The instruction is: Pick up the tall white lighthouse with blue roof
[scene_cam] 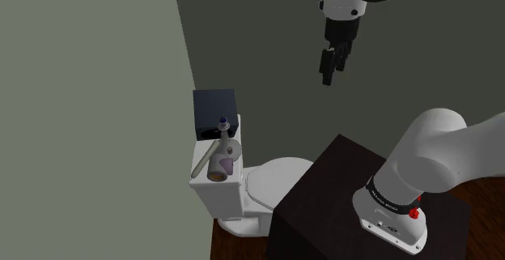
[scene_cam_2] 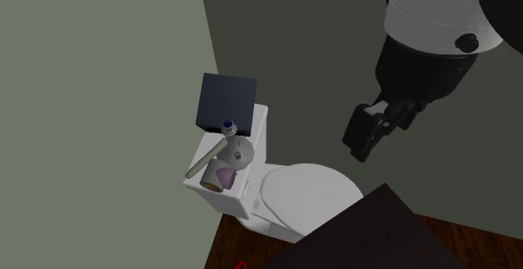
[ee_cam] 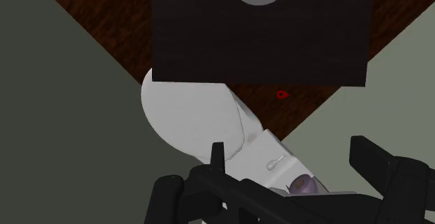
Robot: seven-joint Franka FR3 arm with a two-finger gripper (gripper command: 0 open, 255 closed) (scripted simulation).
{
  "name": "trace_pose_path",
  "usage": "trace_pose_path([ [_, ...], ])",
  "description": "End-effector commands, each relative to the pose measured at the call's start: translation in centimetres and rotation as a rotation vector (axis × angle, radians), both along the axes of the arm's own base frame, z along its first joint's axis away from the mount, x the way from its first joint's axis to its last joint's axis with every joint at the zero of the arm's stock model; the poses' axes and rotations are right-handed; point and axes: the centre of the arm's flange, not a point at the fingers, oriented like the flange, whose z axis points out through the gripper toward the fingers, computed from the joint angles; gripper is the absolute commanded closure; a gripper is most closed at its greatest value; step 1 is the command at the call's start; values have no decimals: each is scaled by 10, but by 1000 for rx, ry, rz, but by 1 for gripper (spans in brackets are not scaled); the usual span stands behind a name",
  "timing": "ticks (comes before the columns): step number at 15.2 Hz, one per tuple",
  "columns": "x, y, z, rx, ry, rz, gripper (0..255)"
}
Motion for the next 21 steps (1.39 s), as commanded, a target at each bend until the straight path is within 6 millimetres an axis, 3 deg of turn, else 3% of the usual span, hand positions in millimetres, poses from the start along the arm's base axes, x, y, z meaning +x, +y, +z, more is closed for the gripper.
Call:
trace_pose_path([
  [1, 0, 0, 0, 0, 0, 0, 0],
  [11, 94, 34, -84, 72, 27, -225, 0],
  [21, 191, 52, -169, 144, 55, -449, 0],
])
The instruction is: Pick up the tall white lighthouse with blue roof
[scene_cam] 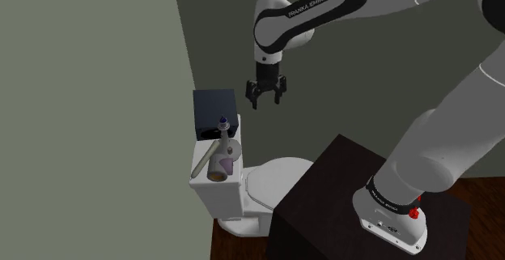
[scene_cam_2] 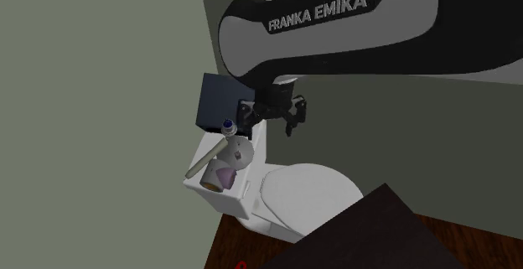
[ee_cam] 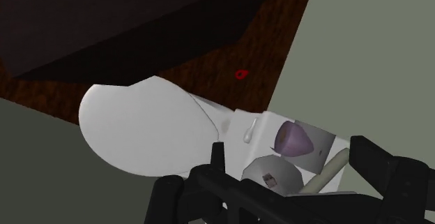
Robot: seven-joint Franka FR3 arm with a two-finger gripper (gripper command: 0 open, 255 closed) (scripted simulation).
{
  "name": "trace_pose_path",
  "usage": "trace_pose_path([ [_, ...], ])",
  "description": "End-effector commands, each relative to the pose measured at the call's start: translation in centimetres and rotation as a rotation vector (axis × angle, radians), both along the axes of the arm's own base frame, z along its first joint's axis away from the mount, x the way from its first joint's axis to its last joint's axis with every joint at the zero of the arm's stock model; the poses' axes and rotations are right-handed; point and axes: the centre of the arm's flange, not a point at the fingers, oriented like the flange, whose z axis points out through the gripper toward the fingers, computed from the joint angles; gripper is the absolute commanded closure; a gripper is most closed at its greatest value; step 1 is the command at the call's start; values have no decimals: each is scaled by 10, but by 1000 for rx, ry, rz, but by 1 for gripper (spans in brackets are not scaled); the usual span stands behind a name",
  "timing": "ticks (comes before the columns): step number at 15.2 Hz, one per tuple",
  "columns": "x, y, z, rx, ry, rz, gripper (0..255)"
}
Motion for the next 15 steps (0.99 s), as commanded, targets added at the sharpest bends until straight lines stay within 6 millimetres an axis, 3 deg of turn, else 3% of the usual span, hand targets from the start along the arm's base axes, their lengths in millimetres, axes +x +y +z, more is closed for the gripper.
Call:
trace_pose_path([
  [1, 20, 2, -17, 15, 5, -47, 0],
  [15, 155, -1, -139, 116, 44, -362, 0],
])
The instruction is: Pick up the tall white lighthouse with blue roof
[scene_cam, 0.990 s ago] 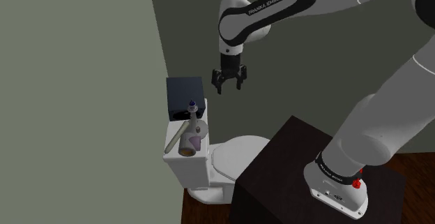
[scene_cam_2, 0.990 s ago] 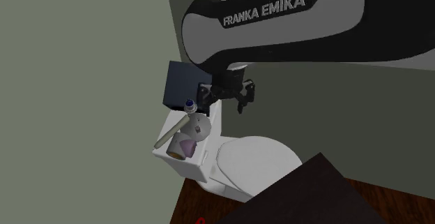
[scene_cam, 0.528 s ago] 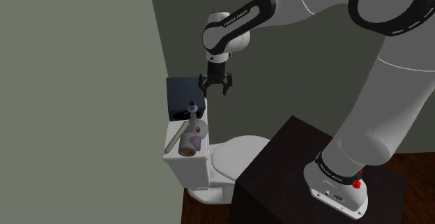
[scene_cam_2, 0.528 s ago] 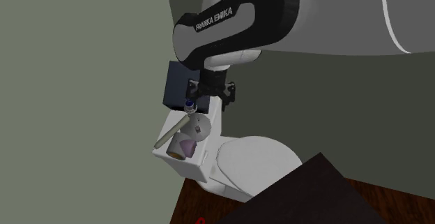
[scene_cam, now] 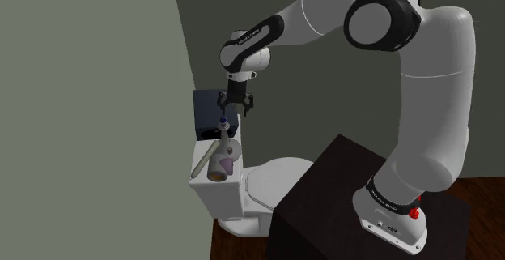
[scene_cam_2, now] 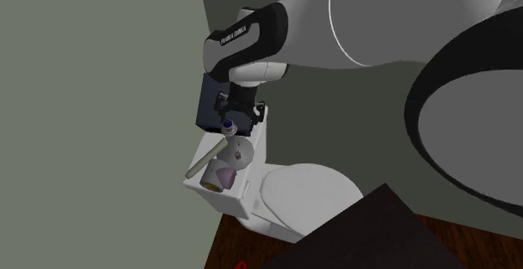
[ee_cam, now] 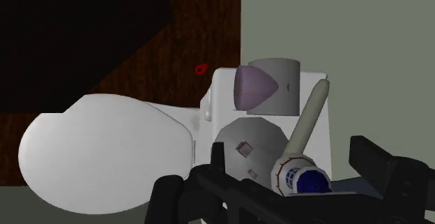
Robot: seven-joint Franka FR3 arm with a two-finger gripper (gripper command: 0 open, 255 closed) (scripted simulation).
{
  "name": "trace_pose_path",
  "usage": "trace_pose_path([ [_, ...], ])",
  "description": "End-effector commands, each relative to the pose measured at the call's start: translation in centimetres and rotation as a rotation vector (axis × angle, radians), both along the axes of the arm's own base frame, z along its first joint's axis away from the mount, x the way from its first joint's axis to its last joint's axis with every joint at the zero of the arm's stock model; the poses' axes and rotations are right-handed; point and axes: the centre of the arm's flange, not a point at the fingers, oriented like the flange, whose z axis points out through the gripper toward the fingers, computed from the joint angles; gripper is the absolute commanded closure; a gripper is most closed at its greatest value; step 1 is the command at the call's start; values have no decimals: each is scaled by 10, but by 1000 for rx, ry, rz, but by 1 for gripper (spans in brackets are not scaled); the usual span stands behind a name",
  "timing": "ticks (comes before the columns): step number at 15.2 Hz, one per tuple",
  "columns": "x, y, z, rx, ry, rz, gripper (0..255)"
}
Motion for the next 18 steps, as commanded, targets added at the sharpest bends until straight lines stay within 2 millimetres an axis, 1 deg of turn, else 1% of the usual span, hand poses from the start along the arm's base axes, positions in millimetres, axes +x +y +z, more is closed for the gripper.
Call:
trace_pose_path([
  [1, 16, -4, -18, 15, 6, -47, 0],
  [8, 80, -17, -81, 65, 25, -204, 0],
  [9, 81, -17, -82, 66, 25, -206, 0],
  [15, 81, -17, -114, 66, 25, -206, 0],
  [16, 81, -17, -122, 66, 25, -206, 0],
  [18, 81, -17, -122, 66, 25, -206, 0],
])
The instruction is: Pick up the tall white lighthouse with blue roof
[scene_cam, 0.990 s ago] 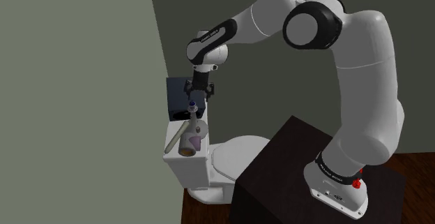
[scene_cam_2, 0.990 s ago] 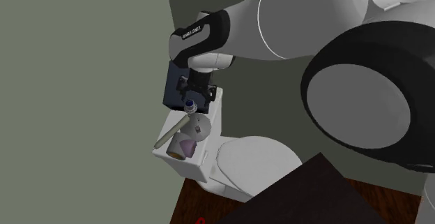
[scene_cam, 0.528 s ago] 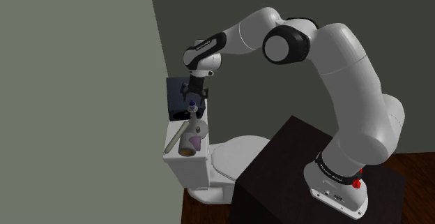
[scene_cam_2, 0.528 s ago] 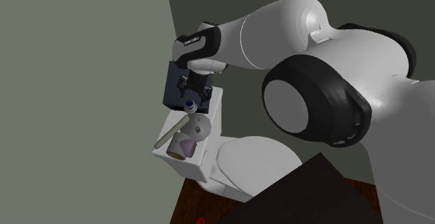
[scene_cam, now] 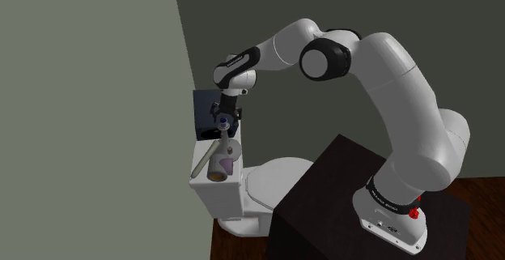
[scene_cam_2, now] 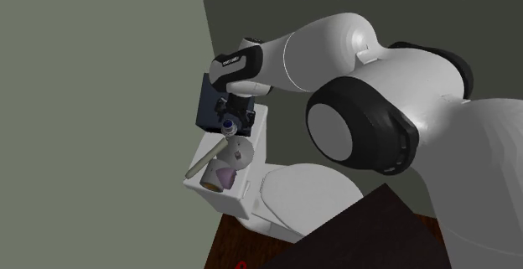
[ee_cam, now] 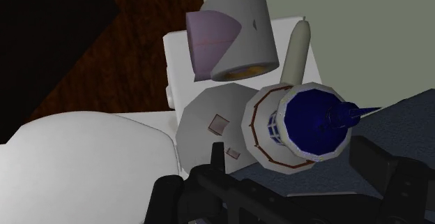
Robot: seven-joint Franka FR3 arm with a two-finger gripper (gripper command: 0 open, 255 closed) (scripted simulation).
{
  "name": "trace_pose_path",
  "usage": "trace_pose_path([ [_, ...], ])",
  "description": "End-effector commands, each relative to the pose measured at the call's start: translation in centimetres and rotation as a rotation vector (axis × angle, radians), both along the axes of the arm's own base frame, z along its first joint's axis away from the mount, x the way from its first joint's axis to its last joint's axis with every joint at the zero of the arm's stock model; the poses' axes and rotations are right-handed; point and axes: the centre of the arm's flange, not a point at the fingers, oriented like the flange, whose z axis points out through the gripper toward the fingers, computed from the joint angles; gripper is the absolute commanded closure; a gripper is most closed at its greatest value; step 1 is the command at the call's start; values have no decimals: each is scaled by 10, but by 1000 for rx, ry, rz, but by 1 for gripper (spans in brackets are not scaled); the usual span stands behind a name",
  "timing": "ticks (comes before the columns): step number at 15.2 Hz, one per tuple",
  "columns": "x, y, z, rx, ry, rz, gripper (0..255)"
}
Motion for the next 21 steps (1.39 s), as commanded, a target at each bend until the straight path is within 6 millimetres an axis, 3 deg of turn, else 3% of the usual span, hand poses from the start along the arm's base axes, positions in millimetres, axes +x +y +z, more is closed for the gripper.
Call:
trace_pose_path([
  [1, 0, 0, -2, 0, -1, 0, 255],
  [10, 0, 0, -2, 0, -1, 0, 255],
  [21, 0, 0, 56, 0, -1, 0, 255],
])
